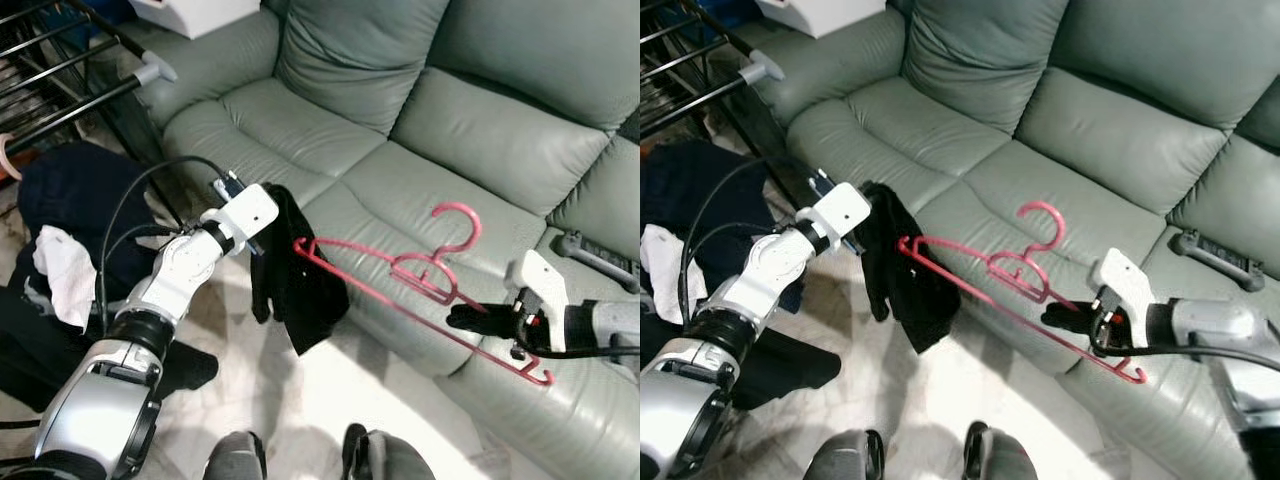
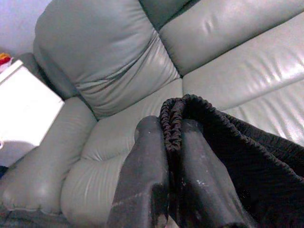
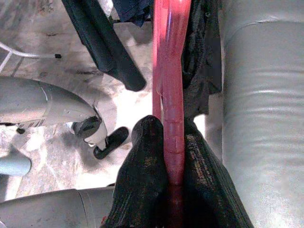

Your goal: Hang hanger

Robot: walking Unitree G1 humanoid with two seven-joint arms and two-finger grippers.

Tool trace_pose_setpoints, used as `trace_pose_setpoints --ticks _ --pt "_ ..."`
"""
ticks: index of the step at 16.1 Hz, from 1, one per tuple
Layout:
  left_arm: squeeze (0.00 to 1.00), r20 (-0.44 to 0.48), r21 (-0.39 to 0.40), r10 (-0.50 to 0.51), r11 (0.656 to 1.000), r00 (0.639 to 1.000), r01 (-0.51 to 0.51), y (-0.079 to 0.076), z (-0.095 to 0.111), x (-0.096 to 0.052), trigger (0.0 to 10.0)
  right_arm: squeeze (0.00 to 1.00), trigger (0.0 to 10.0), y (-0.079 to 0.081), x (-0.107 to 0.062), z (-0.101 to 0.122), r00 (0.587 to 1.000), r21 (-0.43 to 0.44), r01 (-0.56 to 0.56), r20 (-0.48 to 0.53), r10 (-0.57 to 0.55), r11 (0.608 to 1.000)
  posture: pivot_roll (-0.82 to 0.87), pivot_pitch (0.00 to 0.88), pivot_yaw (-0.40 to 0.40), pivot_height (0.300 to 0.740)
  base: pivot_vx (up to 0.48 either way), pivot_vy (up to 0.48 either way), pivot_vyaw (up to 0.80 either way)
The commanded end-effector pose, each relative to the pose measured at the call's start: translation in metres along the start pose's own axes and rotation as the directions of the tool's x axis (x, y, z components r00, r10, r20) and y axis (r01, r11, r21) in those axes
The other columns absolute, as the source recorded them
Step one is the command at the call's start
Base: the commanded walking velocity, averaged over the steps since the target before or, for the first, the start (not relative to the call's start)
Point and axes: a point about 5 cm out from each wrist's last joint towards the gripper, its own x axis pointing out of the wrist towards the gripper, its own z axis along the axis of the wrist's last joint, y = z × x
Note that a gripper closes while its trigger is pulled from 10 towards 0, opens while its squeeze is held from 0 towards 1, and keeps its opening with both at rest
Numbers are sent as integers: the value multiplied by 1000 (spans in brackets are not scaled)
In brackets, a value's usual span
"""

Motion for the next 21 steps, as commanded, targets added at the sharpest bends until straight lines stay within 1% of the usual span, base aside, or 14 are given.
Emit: trace_pose_setpoints --ticks 1,4,9,12,15,17,19,20,21 --pt "0 9 24 2 1000 1000 -2 4 1 -1 10000 0 10000 -1 -5 1 1000 -16 1 -4 -1 1000 -109 111 7 740 0 0 0" --pt "0 23 28 5 1000 1000 -6 7 3 -2 10000 0 10000 -6 -5 -3 999 -30 35 -39 -36 999 -104 114 8 740 0 0 0" --pt "0 122 14 -5 1000 993 3 9 18 -4 10000 0 10000 -12 4 -20 993 -20 82 -79 -84 996 -96 115 6 740 0 0 0" --pt "0 159 9 -25 1000 987 24 6 26 -4 10000 0 10000 -15 11 -27 990 -28 105 -93 -107 994 -93 115 8 740 0 0 0" --pt "0 180 5 -45 999 983 44 2 31 -5 10000 0 10000 -22 16 -32 983 -32 152 -97 -154 988 -89 112 7 740 0 0 0" --pt "0 213 0 -53 998 976 55 0 39 -5 10000 0 10000 -23 24 -38 982 -7 159 -98 -159 987 -89 111 7 740 0 0 0" --pt "0 267 -19 -58 998 962 66 -3 54 -2 10000 0 10000 -25 38 -47 982 72 175 -88 -169 982 -83 109 5 740 0 0 0" --pt "0 276 -33 -55 997 960 66 -3 57 -1 10000 0 10000 -25 42 -48 982 87 176 -86 -169 980 -81 109 4 740 0 0 0" --pt "0 291 -47 -53 996 955 70 -4 63 0 10000 0 10000 -24 49 -51 982 123 178 -78 -170 976 -77 111 3 740 0 0 0"
